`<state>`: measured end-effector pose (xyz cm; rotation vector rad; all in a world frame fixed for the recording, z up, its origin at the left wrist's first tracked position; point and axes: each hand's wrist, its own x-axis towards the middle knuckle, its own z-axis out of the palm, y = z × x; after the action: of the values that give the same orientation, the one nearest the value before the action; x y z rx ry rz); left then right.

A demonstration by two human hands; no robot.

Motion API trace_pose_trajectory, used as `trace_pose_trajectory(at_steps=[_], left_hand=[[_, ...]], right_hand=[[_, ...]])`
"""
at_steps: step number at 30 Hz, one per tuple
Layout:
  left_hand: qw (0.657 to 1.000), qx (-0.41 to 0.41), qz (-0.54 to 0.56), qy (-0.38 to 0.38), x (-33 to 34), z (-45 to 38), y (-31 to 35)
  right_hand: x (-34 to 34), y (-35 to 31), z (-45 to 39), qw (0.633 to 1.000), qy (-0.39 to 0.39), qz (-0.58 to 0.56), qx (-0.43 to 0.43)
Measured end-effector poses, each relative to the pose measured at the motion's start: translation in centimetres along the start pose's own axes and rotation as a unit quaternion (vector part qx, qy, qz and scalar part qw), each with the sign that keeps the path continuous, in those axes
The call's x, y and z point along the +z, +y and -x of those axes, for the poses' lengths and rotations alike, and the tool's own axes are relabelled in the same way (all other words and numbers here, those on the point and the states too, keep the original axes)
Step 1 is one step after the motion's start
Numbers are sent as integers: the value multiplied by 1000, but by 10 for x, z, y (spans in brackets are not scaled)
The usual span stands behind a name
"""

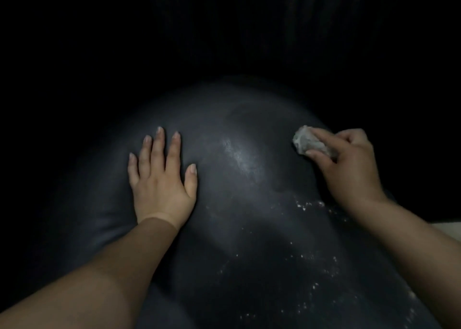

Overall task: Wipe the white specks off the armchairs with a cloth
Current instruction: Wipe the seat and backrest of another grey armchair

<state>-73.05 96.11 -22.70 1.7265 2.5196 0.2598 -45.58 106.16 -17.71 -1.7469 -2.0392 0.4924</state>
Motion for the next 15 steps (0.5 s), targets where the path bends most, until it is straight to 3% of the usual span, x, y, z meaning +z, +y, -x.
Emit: trace_pose_trajectory(at_steps=[2,4,7,9,12,15], left_hand=[[1000,5,5,-6,-3,0,-2],[1000,6,15,-11,-7,-2,-2],[999,6,30,-30,-16,-2,-1],[997,3,51,-49,-24,-3,-3],[993,-1,77,-87,-32,-8,-6],[990,6,69,-125,-43,-12,-6]], right_hand=[[2,-6,22,999,21,-16,36],[8,-24,64,999,11,-27,-25],[5,-37,109,992,-71,-35,-103],[-2,-24,100,997,-39,-29,-67],[-12,-8,80,996,27,-43,71],[-1,-27,109,997,14,-64,39]])
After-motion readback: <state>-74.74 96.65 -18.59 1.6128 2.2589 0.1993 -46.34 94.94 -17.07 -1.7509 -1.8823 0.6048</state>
